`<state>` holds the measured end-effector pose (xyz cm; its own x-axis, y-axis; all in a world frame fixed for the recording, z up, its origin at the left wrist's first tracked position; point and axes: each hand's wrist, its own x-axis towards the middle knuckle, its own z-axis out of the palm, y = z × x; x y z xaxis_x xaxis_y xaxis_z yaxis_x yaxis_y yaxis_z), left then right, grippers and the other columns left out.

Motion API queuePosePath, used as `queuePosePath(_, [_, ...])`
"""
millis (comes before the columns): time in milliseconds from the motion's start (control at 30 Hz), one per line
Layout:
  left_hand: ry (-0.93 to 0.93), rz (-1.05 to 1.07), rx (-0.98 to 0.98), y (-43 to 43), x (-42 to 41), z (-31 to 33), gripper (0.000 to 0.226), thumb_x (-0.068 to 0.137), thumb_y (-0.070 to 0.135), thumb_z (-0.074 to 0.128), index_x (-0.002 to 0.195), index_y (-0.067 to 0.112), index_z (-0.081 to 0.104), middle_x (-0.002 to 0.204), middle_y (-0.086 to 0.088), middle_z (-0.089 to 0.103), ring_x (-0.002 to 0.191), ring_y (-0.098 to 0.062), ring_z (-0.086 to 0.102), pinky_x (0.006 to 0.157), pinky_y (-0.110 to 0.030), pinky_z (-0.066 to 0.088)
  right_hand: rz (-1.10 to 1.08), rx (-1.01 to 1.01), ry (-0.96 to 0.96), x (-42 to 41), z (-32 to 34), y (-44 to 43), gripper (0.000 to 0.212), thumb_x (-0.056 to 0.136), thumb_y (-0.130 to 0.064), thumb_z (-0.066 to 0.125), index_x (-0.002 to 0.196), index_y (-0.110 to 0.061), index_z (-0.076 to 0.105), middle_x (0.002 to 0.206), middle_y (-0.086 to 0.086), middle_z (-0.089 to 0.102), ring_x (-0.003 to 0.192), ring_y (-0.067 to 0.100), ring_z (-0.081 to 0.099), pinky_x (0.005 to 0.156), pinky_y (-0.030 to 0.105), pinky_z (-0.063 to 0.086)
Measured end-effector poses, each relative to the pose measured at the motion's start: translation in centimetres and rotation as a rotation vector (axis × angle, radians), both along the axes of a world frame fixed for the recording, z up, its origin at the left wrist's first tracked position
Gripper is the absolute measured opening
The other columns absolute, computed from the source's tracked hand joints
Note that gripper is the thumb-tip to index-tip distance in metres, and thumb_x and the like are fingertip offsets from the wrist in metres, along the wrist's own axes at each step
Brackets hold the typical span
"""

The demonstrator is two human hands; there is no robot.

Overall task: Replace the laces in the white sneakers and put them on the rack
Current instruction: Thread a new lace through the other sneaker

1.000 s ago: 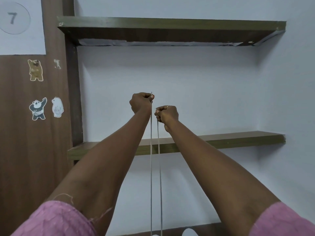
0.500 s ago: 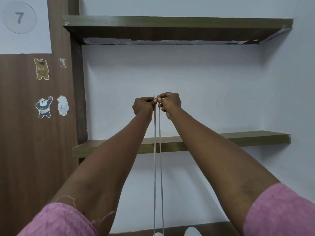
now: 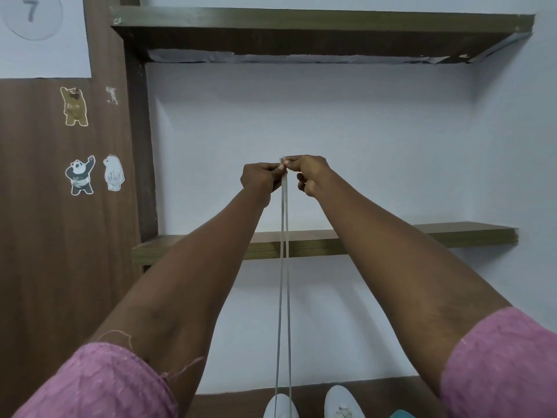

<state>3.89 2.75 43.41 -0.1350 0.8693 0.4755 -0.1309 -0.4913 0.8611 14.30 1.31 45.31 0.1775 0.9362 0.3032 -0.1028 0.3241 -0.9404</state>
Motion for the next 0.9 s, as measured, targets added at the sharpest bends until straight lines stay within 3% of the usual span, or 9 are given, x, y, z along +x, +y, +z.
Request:
queuePosePath(167, [0.028,0.027,-0.046,0.3,0.2,0.2,0.017,0.084,0.004,0.068,0.099,-0.005,0.069,0.074,-0.008,0.065,0.066,-0.017,0.063,0.075,-0.023,0.056,0.036,0.0,0.041,0.2,-0.5,0.3,0.021,0.084,0.0,0.063,0.101,-0.009,0.073,0.081,-0.003,0.058,0.069,0.012,0.04,0.055,0.021,0.035])
queuePosePath(267, [0.052,0.08,-0.062,0.6,0.3,0.5,0.015,0.088,0.008,0.064,0.094,-0.006,0.068,0.07,-0.008,0.062,0.064,-0.018,0.062,0.073,-0.026,0.057,0.032,0.092,-0.017,0.0,-0.7,0.3,0.021,0.083,0.004,0.062,0.1,-0.003,0.072,0.075,0.001,0.06,0.065,0.012,0.045,0.055,0.021,0.038])
queuePosePath(433, [0.103,0.191,-0.036,1.0,0.1,0.3,0.02,0.09,0.011,0.061,0.072,0.006,0.064,0.069,-0.006,0.061,0.076,-0.027,0.064,0.081,-0.033,0.057,-0.053,0.145,-0.042,-0.8,-2.2,0.8,0.026,0.081,-0.001,0.069,0.106,-0.005,0.069,0.085,0.005,0.066,0.068,0.013,0.06,0.056,0.022,0.046])
queuePosePath(533, [0.175,0.224,0.022,1.0,-0.5,0.4,0.026,0.09,0.01,0.061,0.065,0.013,0.062,0.068,-0.003,0.063,0.074,-0.025,0.066,0.083,-0.033,0.056,-0.09,0.117,-0.163,-0.8,-3.5,0.9,0.018,0.079,-0.005,0.073,0.096,-0.001,0.071,0.084,0.008,0.068,0.06,0.014,0.059,0.05,0.021,0.043])
queuePosePath(633, [0.235,0.213,0.079,0.4,-0.8,0.7,0.03,0.09,0.008,0.06,0.061,0.016,0.061,0.052,0.002,0.061,0.055,-0.01,0.061,0.078,-0.029,0.057,-0.088,0.133,-0.225,-1.1,-3.5,0.5,0.003,0.079,-0.006,0.072,0.079,-0.005,0.07,0.08,0.01,0.07,0.053,0.012,0.058,0.045,0.02,0.039])
queuePosePath(733, [0.239,0.263,0.101,0.0,-0.8,1.1,0.032,0.089,0.01,0.062,0.058,0.018,0.061,0.036,0.009,0.055,0.051,-0.007,0.059,0.075,-0.027,0.056,-0.125,0.168,-0.243,-1.5,-2.7,0.2,0.013,0.078,-0.002,0.071,0.069,-0.01,0.066,0.076,0.012,0.069,0.054,0.013,0.06,0.046,0.021,0.043])
queuePosePath(900, [0.253,0.292,0.121,-0.4,-0.9,0.1,0.022,0.089,0.007,0.06,0.068,0.01,0.064,0.059,0.001,0.06,0.057,-0.013,0.059,0.069,-0.023,0.055,-0.083,0.177,-0.243,-1.9,-3.7,-0.3,0.016,0.08,0.002,0.067,0.068,-0.008,0.063,0.079,0.015,0.068,0.061,0.019,0.062,0.047,0.021,0.046])
